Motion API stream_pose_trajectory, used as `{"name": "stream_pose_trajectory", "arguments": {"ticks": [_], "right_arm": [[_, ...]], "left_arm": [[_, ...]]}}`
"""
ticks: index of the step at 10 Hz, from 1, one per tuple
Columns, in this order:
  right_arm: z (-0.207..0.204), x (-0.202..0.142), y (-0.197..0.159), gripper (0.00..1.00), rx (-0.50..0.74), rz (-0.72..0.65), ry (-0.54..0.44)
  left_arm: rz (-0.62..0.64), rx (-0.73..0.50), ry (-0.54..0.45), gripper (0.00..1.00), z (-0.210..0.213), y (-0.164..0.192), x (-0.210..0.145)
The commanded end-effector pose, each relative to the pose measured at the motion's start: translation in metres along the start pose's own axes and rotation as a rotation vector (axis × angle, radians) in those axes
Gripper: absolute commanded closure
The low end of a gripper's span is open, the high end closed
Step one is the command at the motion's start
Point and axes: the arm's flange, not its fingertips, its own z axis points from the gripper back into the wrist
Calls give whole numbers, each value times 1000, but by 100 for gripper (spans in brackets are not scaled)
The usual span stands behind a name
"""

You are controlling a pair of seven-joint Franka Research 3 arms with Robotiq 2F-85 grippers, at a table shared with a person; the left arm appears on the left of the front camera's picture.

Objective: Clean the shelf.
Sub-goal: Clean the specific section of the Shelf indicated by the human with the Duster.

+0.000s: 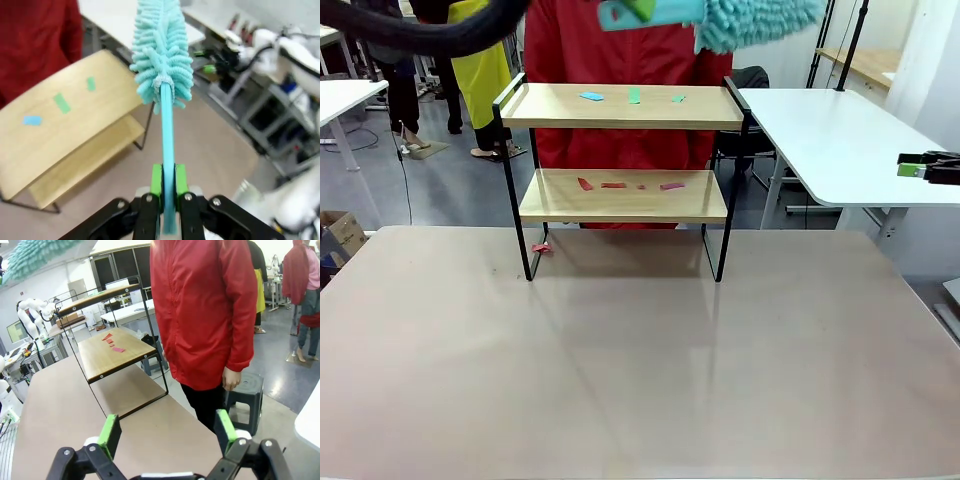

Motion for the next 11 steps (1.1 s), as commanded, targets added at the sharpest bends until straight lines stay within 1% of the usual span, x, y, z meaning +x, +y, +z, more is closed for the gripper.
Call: {"name": "stream_pose_trajectory", "arguments": {"ticks": [1, 2, 3, 4, 5, 6, 7, 9, 10, 11], "right_arm": [[-1, 3, 1, 0, 2, 5, 1], [-1, 3, 1, 0, 2, 5, 1], [-1, 3, 1, 0, 2, 5, 1], [-1, 3, 1, 0, 2, 5, 1], [-1, 3, 1, 0, 2, 5, 1], [-1, 3, 1, 0, 2, 5, 1], [-1, 3, 1, 0, 2, 5, 1], [-1, 3, 1, 0, 2, 5, 1], [-1, 3, 1, 0, 2, 5, 1], [-1, 3, 1, 0, 2, 5, 1]], "left_arm": [[-2, 161, 37, 87, -21, -18, 14], [-102, 88, 125, 87, -33, -12, 20], [8, 74, -7, 87, -12, -11, 1], [8, 74, -7, 87, -12, -11, 1], [-36, 101, 44, 87, -32, -15, 4], [35, 88, -19, 87, -31, -29, 12], [74, 86, -34, 87, -30, -57, 25], [116, 173, -29, 87, -35, -97, 35], [140, 274, -14, 87, -42, -114, 37], [172, 353, 7, 87, -51, -124, 39]]}}
